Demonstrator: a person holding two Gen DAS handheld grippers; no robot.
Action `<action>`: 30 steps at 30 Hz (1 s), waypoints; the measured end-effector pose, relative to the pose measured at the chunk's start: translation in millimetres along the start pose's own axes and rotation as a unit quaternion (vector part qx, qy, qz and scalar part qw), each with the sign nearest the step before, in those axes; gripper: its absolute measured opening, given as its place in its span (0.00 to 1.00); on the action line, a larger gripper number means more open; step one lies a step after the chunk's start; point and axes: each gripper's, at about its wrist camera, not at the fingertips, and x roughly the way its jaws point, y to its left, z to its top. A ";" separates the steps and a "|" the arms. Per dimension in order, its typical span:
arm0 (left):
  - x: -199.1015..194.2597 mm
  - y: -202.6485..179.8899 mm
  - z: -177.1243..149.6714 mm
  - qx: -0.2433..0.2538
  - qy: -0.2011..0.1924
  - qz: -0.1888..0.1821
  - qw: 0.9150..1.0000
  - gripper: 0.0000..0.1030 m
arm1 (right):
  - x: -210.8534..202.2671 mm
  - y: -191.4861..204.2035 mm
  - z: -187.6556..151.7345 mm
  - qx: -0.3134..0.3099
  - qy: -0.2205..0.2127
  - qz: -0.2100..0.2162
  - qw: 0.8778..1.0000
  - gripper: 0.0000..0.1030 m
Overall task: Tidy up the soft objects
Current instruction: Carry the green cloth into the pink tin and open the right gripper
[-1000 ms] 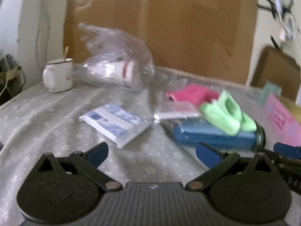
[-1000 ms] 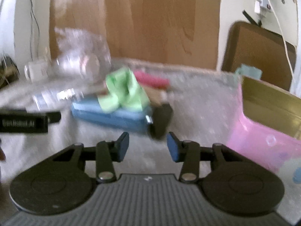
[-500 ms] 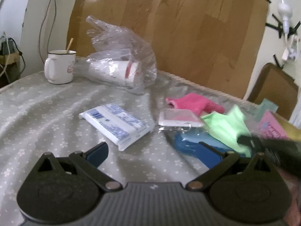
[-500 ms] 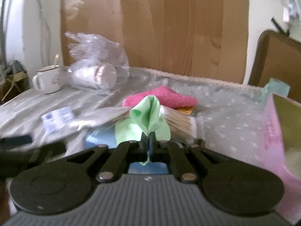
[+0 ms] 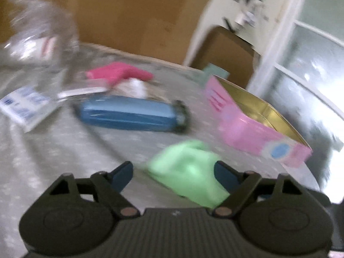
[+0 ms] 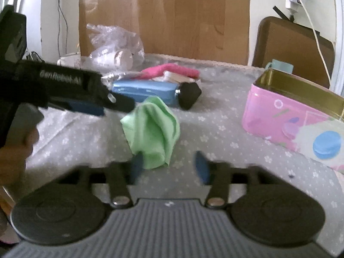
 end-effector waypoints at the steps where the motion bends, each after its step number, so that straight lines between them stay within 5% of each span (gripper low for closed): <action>1: 2.5 -9.5 0.9 0.014 0.004 0.000 1.000 0.77 | 3.9 1.8 2.0 -0.003 0.000 0.004 1.000 0.65; 3: 10.0 -25.3 4.2 0.034 0.014 0.002 0.999 0.70 | 11.5 6.3 6.6 -0.015 0.005 0.012 1.000 0.66; 5: 23.8 -31.2 5.9 0.039 0.040 0.009 0.998 0.50 | 22.2 8.4 7.7 -0.025 0.020 0.017 0.999 0.65; 7: 38.5 -30.3 4.0 0.024 0.072 0.012 0.997 0.28 | 32.3 5.8 9.6 -0.010 0.026 0.043 0.999 0.33; 10: 29.5 -32.9 6.8 0.009 0.056 -0.006 0.998 0.22 | 27.2 -3.5 9.2 0.011 0.008 0.031 0.999 0.10; 15: 20.4 -86.3 34.3 0.079 0.006 -0.038 0.996 0.22 | -12.1 -16.3 7.7 0.016 -0.103 -0.034 0.994 0.10; 20: 39.3 -155.7 64.8 0.138 -0.015 -0.105 0.985 0.23 | -45.2 -56.1 12.3 0.035 -0.190 -0.142 0.971 0.10; 24: 74.6 -203.8 71.9 0.182 -0.018 -0.117 0.976 0.31 | -50.2 -96.5 12.1 0.050 -0.199 -0.225 0.952 0.11; 26: 89.9 -217.8 70.6 0.189 -0.007 -0.102 0.977 0.46 | -40.3 -117.2 9.6 0.063 -0.175 -0.259 0.948 0.14; 27: 96.1 -220.2 68.3 0.192 -0.010 -0.083 0.978 0.55 | -34.6 -125.6 8.0 0.070 -0.160 -0.278 0.945 0.21; 28: 97.7 -219.6 66.0 0.193 -0.015 -0.065 0.979 0.58 | -31.7 -132.6 6.0 0.078 -0.147 -0.288 0.943 0.42; 30: 91.6 -208.6 61.6 0.192 -0.020 -0.054 0.980 0.70 | -37.3 -140.9 -1.7 0.110 -0.151 -0.297 0.936 0.62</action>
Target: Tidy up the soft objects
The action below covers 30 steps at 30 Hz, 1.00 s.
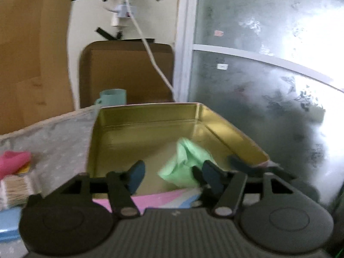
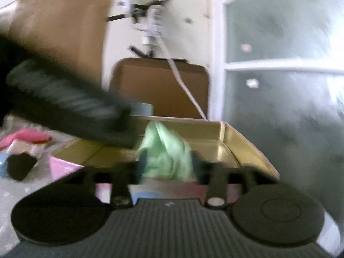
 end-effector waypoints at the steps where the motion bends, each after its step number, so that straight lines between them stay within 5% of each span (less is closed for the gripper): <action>1: -7.4 6.9 -3.9 -0.003 -0.006 0.004 1.000 0.78 | -5.9 -3.2 -2.4 0.012 -0.013 -0.001 1.000 0.69; 5: -48.5 43.1 -29.6 -0.018 -0.029 0.047 0.998 0.83 | -25.7 3.8 -5.5 0.014 -0.036 0.009 0.999 0.69; 9: -83.6 96.6 -74.2 -0.051 -0.014 0.129 0.990 0.83 | -44.6 36.4 0.4 -0.001 -0.042 0.086 0.995 0.69; 15: -104.1 165.6 -126.9 -0.130 0.027 0.218 0.967 0.81 | -22.2 127.0 -0.4 -0.078 0.075 0.259 0.960 0.68; 19: -114.4 172.7 -137.1 -0.141 0.010 0.210 0.967 0.81 | 6.3 166.9 -2.1 -0.097 0.118 0.272 0.950 0.67; 24: -108.4 169.3 -133.6 -0.141 -0.002 0.194 0.971 0.82 | 40.5 175.6 7.5 -0.032 0.174 0.284 0.942 0.65; 26: -107.4 171.4 -133.8 -0.143 -0.006 0.189 0.972 0.82 | 53.6 177.2 10.0 -0.009 0.192 0.290 0.937 0.56; 28: -109.2 173.2 -134.8 -0.148 -0.010 0.185 0.971 0.82 | 56.9 178.5 5.8 0.010 0.215 0.302 0.929 0.27; 30: -110.4 175.5 -135.4 -0.156 -0.011 0.182 0.971 0.82 | 55.6 173.8 4.9 0.025 0.221 0.298 0.928 0.22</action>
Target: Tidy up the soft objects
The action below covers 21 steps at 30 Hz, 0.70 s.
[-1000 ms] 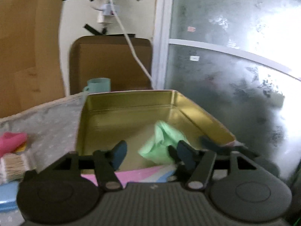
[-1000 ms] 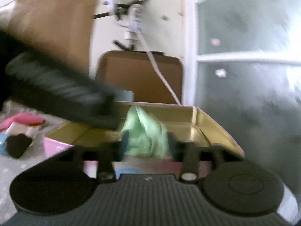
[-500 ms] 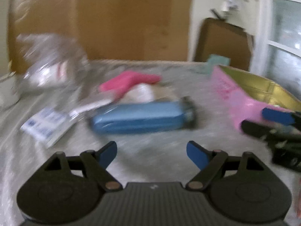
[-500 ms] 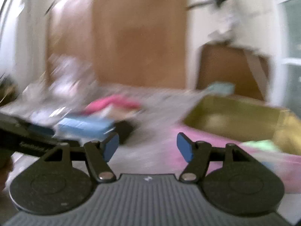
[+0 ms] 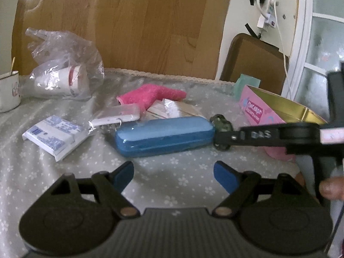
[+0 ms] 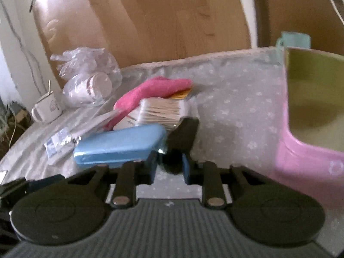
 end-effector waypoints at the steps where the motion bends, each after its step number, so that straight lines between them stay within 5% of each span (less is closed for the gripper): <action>1: -0.4 0.9 0.0 -0.004 0.001 -0.002 1.000 0.82 | -5.6 -0.8 -2.3 0.000 -0.002 -0.001 1.000 0.20; 9: 8.9 -3.8 3.8 -0.010 0.049 -0.067 0.996 0.84 | -93.2 -46.3 -55.4 0.064 -0.006 0.035 0.997 0.19; 15: 15.6 -56.6 11.1 -0.033 0.105 -0.193 0.975 0.86 | -120.5 -32.2 -87.8 0.010 -0.030 -0.017 0.999 0.19; 19: 17.5 -100.2 19.0 0.019 0.114 -0.195 0.974 0.85 | -116.7 -15.7 -93.1 -0.038 -0.043 -0.031 0.998 0.19; 20: 19.3 -106.6 18.5 0.029 0.115 -0.190 0.974 0.82 | -115.4 -14.1 -93.6 -0.044 -0.045 -0.032 0.997 0.19; 21: 22.3 -113.2 17.3 0.041 0.119 -0.184 0.975 0.68 | -113.9 -13.5 -94.0 -0.047 -0.047 -0.032 0.997 0.19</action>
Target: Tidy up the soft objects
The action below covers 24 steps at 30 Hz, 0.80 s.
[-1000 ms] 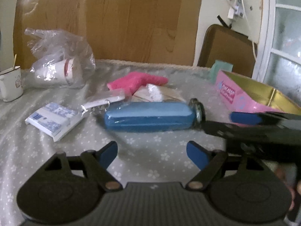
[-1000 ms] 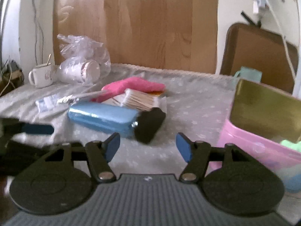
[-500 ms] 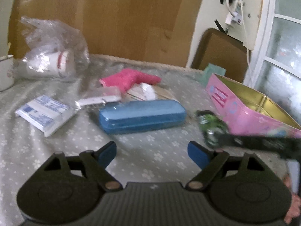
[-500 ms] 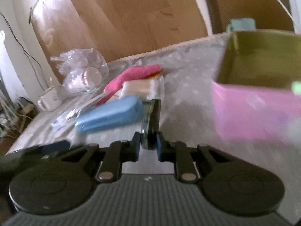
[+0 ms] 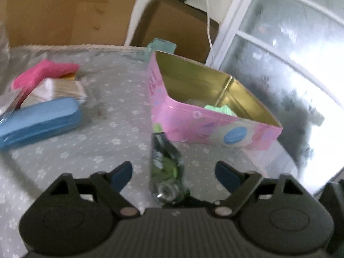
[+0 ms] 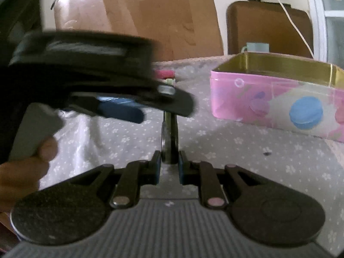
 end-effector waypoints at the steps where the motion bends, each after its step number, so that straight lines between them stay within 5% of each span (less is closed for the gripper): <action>1: 5.9 -3.1 0.7 0.007 0.009 0.005 1.000 0.49 | 1.2 -0.4 -0.5 -0.001 -0.002 0.000 1.000 0.19; 4: 13.8 -4.8 0.7 0.003 0.021 0.012 1.000 0.39 | -2.6 -7.6 -4.8 0.001 -0.011 -0.007 1.000 0.19; 16: 26.3 -82.0 81.4 0.105 -0.050 -0.020 0.993 0.41 | -17.4 -54.7 44.3 -0.001 -0.149 -0.103 0.984 0.19; 24: 80.6 -87.2 94.1 0.101 -0.029 0.012 0.994 0.43 | 10.7 -98.2 56.2 0.030 -0.137 -0.146 0.979 0.21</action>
